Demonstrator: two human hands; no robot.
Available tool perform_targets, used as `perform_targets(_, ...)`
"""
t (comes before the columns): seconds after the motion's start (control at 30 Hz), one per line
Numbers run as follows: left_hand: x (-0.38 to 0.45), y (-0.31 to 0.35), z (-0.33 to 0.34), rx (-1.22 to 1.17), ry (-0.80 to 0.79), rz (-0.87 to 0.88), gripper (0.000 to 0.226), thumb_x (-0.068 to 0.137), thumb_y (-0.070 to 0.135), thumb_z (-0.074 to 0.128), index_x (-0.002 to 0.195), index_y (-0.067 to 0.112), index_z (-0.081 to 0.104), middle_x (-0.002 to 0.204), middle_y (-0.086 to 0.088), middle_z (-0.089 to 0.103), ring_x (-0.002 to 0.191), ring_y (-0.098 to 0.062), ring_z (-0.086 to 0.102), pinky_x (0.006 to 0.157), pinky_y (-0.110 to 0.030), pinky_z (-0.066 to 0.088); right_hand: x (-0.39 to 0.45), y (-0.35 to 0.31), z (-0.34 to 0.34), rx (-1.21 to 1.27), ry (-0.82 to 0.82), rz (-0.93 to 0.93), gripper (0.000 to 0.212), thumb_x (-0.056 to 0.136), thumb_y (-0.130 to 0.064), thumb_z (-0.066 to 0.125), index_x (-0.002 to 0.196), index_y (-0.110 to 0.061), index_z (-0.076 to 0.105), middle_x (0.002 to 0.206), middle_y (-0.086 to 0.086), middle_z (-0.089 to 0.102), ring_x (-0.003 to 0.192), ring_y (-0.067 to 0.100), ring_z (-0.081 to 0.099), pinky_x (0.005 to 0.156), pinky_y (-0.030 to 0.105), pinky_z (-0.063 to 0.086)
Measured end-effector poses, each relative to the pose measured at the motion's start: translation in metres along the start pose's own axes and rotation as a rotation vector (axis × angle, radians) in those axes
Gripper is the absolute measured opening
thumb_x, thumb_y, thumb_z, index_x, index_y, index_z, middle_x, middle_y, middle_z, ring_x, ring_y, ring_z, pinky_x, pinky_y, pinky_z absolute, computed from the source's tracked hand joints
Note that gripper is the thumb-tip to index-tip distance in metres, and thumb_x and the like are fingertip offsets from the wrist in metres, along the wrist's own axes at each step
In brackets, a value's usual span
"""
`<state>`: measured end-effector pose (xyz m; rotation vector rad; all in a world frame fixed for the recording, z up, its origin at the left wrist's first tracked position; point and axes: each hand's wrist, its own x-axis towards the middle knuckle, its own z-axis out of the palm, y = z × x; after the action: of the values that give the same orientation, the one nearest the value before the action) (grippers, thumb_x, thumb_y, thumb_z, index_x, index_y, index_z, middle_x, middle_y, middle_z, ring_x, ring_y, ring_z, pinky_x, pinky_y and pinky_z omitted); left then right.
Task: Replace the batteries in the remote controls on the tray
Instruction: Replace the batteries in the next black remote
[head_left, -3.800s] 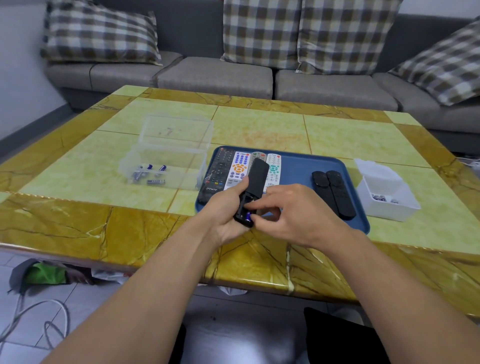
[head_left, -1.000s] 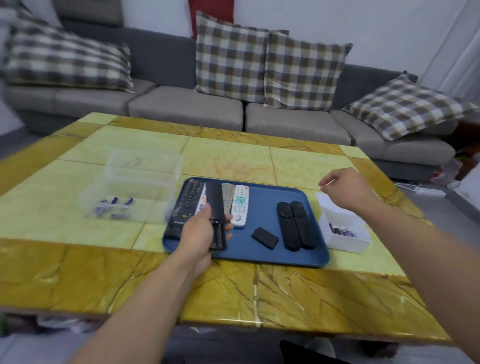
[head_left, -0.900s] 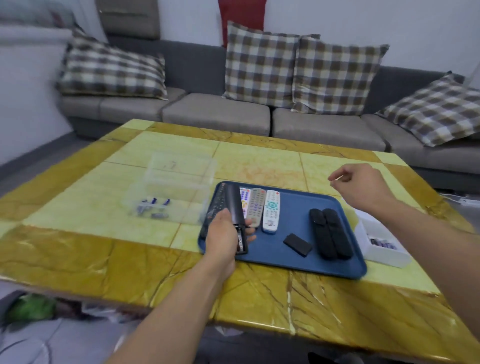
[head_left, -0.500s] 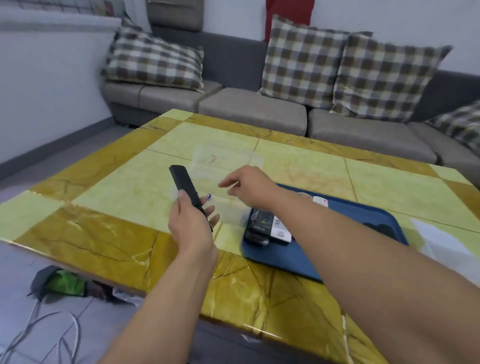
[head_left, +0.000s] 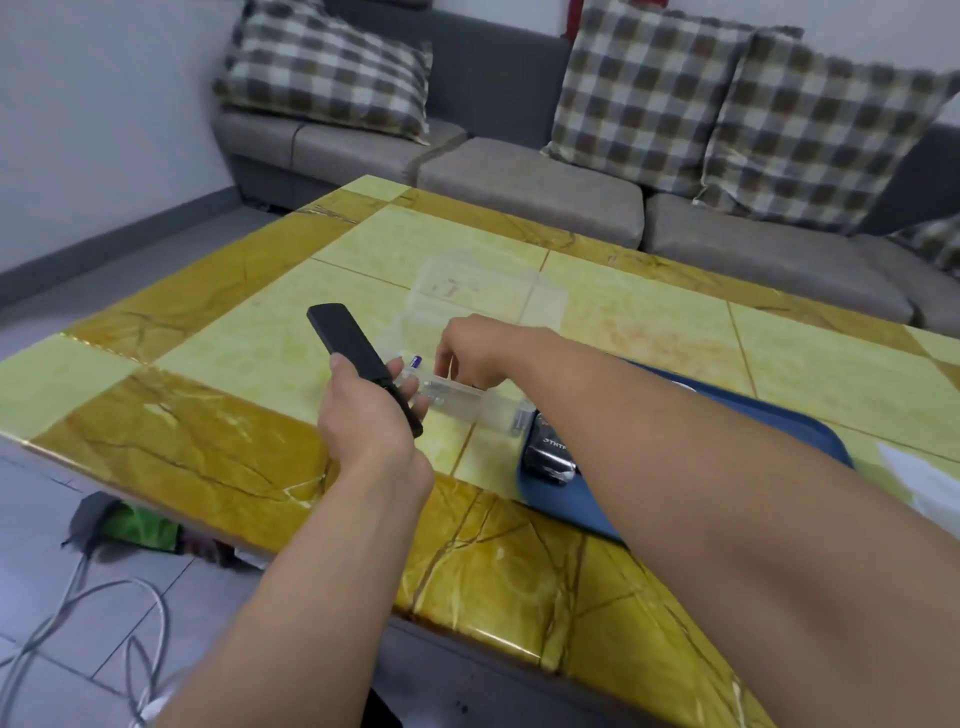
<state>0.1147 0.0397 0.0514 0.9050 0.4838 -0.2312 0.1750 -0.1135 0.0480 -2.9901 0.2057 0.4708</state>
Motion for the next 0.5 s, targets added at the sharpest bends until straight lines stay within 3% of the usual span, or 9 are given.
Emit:
perform_targets(0.13,-0.007,0.0,-0.005,0.017,0.0,0.003,0.034,0.107,0.041,0.042,0.089,0.02,0.062,0.088,-0.003,0.072,0.065,-0.013,0.062,0.057,-0.025,0.054,-0.005,-0.006,-0.007,0.146,-0.063,-0.02,0.037,0.086,-0.01,0.062,0.117,-0.026,0.073,0.099,-0.005,0.072,0.087,0.014,0.066,0.07,0.023,0.051)
perform_targets(0.23,-0.011,0.002,-0.007,0.016,-0.004,0.005,0.035,0.108,0.04,0.042,0.084,0.021,0.06,0.084,-0.003,0.072,0.062,-0.012,0.062,0.056,-0.024,0.053,-0.003,-0.011,-0.004,0.221,-0.108,-0.008,0.017,0.081,-0.022,0.075,0.096,-0.03,0.077,0.091,-0.008,0.072,0.087,0.016,0.07,0.062,0.021,0.051)
perform_targets(0.3,-0.012,0.001,-0.007,0.017,-0.004,0.006,0.034,0.107,0.04,0.043,0.084,0.022,0.06,0.084,-0.003,0.072,0.061,-0.012,0.061,0.056,-0.025,0.053,0.003,-0.013,-0.001,0.213,-0.086,0.031,0.009,0.078,-0.026,0.077,0.084,-0.032,0.077,0.087,-0.006,0.074,0.086,0.018,0.072,0.066,0.025,0.056)
perform_targets(0.4,-0.014,-0.003,-0.006,0.044,-0.005,0.005,0.033,0.107,0.041,0.043,0.087,0.022,0.061,0.086,-0.003,0.072,0.063,-0.013,0.061,0.057,-0.026,0.053,0.005,-0.014,-0.001,0.143,-0.058,0.044,0.013,0.079,-0.022,0.069,0.085,-0.027,0.079,0.085,-0.003,0.075,0.082,0.019,0.073,0.073,0.031,0.061)
perform_targets(0.5,-0.016,-0.004,-0.006,0.048,-0.004,0.011,0.033,0.107,0.042,0.041,0.09,0.021,0.061,0.086,-0.004,0.072,0.065,-0.014,0.061,0.056,-0.025,0.052,-0.009,-0.012,-0.01,0.166,-0.009,0.028,0.018,0.086,-0.012,0.066,0.098,-0.019,0.079,0.087,0.002,0.076,0.072,0.017,0.075,0.074,0.031,0.062)
